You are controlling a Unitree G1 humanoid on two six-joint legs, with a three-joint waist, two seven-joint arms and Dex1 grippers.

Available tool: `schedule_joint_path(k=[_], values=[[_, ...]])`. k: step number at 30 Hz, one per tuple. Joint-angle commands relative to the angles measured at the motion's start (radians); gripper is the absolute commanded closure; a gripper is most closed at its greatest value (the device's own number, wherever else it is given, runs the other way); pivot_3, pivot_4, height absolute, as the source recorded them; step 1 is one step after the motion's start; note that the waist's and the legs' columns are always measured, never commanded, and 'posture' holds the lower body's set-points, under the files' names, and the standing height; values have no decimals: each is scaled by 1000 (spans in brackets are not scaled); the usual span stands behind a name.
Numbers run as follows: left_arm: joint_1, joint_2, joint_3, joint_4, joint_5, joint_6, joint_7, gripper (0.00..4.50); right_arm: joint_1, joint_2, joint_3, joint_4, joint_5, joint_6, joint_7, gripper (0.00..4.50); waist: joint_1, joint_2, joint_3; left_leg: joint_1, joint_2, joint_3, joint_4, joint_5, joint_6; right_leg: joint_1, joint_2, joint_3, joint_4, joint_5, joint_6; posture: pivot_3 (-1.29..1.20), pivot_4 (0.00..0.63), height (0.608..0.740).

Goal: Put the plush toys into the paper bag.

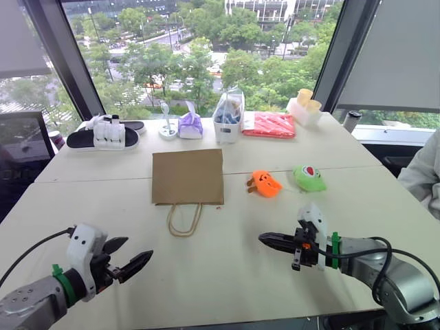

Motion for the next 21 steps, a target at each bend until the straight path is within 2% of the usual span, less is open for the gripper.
schedule_joint_path(k=[1, 8, 12, 15, 17, 21], values=[[-7, 19, 29, -32, -8, -10, 4, 28, -4, 0, -8, -9, -3, -24, 6, 4500, 0, 0, 0, 0, 0, 0, 0, 0, 0, 0, 0, 0, 0, 0, 0, 0, 150, 740], [-46, 29, 38, -8, 7, -23, 24, 28, -5, -4, -7, -1, -14, -33, 8, 4500, 0, 0, 0, 0, 0, 0, 0, 0, 0, 0, 0, 0, 0, 0, 0, 0, 150, 740], [-59, 97, 21, 37, 116, -100, -24, 28, -15, 5, -6, -8, -11, -26, 1, 4500, 0, 0, 0, 0, 0, 0, 0, 0, 0, 0, 0, 0, 0, 0, 0, 0, 150, 740], [-85, 202, -50, 121, 276, -265, -127, 28, -49, 28, 13, -12, 6, -19, 4, 4500, 0, 0, 0, 0, 1, 1, 0, 0, 0, 0, 1, 0, 0, 0, -1, 0, 150, 740], [-158, 247, -114, 212, 341, -369, -191, 28, -84, 52, 55, -14, -5, -14, 0, 4500, 0, 1, 0, 0, 1, 2, -1, 0, 0, 0, 1, 1, 0, 0, -2, 0, 150, 740], [-350, 232, -229, 407, 371, -468, -290, 28, -113, 106, 131, -39, -22, -3, -23, 4500, 1, 0, 0, 0, 1, 1, 0, 0, 0, -1, 1, 0, -1, 1, -2, 0, 150, 740]])
